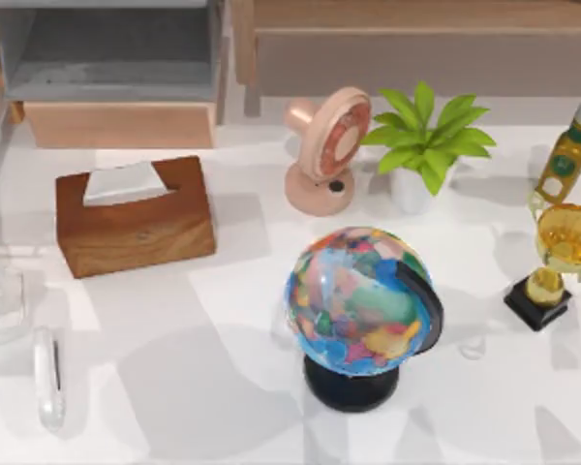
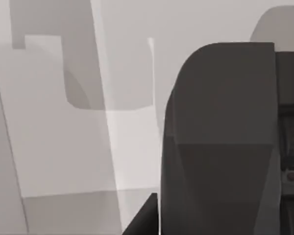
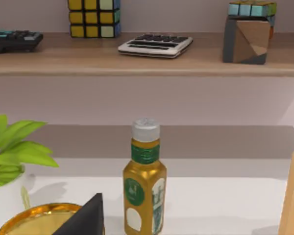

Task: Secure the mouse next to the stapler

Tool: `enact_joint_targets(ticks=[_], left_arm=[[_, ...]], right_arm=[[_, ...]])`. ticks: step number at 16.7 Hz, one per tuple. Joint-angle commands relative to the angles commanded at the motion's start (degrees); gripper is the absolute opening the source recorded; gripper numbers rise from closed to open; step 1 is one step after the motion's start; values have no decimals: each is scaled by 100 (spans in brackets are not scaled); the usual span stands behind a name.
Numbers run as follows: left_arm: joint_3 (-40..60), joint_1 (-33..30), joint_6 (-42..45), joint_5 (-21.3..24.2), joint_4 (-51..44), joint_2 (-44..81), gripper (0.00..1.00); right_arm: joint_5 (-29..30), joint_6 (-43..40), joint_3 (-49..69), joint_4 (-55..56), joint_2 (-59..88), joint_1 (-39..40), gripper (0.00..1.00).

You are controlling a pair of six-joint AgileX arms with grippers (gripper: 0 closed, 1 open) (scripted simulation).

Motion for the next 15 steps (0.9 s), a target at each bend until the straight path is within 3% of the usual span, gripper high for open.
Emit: enact_joint_targets(ticks=[5, 9, 15], left_arm=[[-856, -110, -646, -104, 408, -1503, 0], [-2107, -496, -1438, -44, 503, -2594, 0], [-4268, -2201, -2979, 130, 873, -3952, 0]], right_arm=[[0, 0, 0, 0, 0, 0, 100], [0, 0, 0, 0, 0, 0, 100], [0, 0, 0, 0, 0, 0, 100]])
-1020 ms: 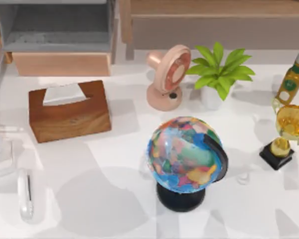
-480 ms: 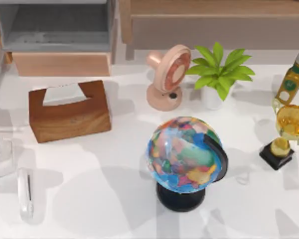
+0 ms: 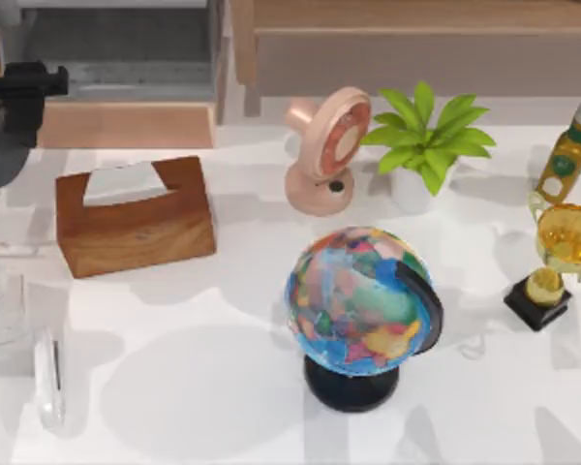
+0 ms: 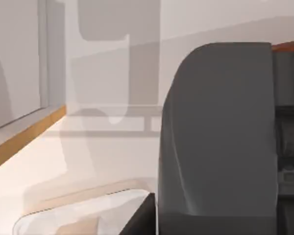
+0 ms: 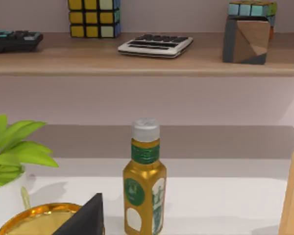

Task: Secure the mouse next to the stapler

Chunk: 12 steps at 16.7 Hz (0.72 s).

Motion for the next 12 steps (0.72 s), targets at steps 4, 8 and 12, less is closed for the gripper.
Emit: enact_joint_targets(ticks=[4, 8, 12], left_arm=[[-1545, -1372, -1131, -112, 523, -376, 0], [-2871, -2451, -2150, -359, 1099, -675, 0], [-3699, -3027, -2831, -595, 1590, -938, 0]], right_arm=[[0, 0, 0, 0, 0, 0, 100], [0, 0, 0, 0, 0, 0, 100], [0, 0, 0, 0, 0, 0, 100]])
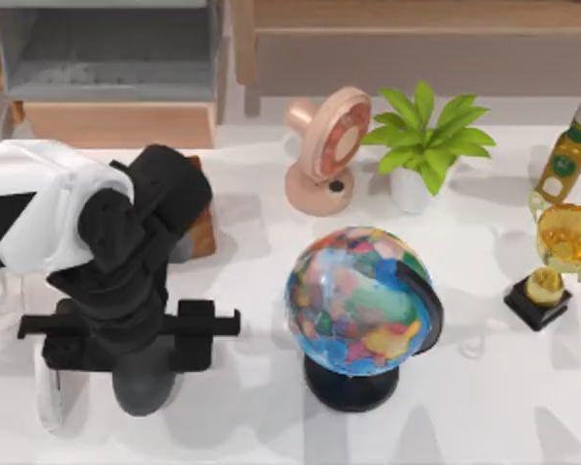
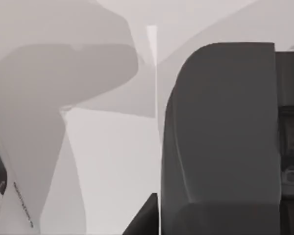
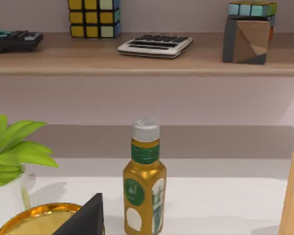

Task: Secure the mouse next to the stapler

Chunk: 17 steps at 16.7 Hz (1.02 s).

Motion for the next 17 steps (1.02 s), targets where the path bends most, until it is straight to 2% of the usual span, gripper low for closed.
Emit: enact_joint_targets(ticks=[17], left_arm=[[-22, -144, -116, -138, 227, -75, 0]], right_arm=[[0, 0, 0, 0, 0, 0, 100]])
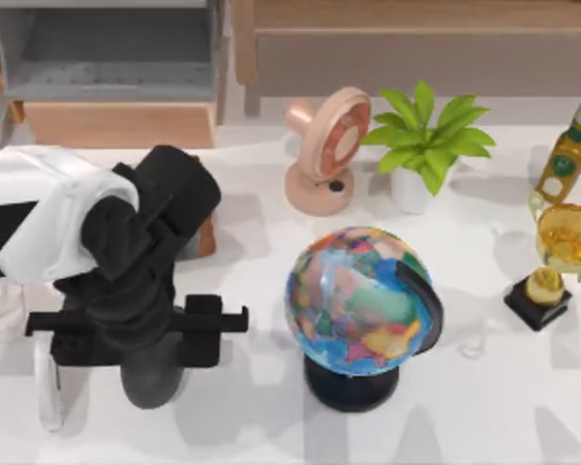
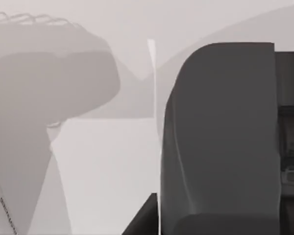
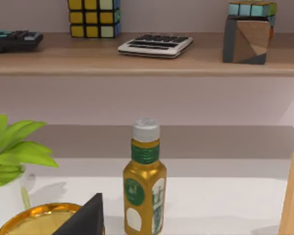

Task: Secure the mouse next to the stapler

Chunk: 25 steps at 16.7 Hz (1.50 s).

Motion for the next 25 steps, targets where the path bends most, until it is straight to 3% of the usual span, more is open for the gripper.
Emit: enact_joint_targets(ticks=[17, 25], left_arm=[[-299, 32, -27, 73, 317, 173, 0], [-299, 32, -27, 73, 317, 173, 60]], right_arm=[[0, 0, 0, 0, 0, 0, 100], [0, 0, 0, 0, 0, 0, 100]])
